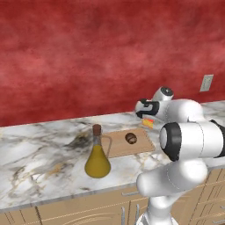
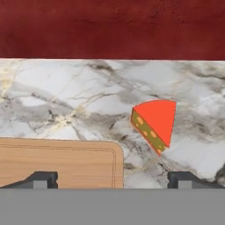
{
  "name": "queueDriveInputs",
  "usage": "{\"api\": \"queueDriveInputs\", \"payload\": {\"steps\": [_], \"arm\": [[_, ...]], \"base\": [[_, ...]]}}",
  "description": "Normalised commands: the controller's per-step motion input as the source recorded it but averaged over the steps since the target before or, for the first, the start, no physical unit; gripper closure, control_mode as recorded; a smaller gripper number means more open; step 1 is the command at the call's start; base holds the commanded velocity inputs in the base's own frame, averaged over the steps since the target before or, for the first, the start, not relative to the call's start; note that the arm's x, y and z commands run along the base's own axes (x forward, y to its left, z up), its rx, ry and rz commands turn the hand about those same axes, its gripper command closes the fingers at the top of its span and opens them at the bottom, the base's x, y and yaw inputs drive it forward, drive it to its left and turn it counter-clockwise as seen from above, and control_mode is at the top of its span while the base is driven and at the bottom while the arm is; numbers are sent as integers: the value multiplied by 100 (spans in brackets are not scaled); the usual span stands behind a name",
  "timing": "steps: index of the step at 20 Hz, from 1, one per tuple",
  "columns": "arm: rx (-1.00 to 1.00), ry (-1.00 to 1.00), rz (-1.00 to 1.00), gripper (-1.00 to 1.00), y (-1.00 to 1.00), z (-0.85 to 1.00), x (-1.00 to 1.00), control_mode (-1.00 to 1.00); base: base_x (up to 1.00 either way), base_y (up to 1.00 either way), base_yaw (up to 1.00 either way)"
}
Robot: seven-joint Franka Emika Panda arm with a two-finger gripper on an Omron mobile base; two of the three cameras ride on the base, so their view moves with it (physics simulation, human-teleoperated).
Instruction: Retrieve the reheated potato from the microwave, then place the potato, cheese, and condiment on the cutting board.
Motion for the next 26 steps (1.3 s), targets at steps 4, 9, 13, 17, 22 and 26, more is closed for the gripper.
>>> {"api": "queueDriveInputs", "payload": {"steps": [4, 9, 13, 17, 22, 26], "arm": [[-3, 20, 0, -100, -36, 11, 7, -100], [-4, 15, 0, -100, -29, -19, 15, -100], [-1, 8, 0, -100, -17, -39, 28, -100], [0, 6, 2, -100, -10, -36, 36, -100], [0, 0, 3, -100, -8, -36, 36, -100], [0, 0, 0, -100, -12, -26, 31, -100]], "base": [[0, 0, 0], [0, 0, 0], [0, 0, 0], [0, 0, 0], [0, 0, 0], [0, 0, 0]]}}
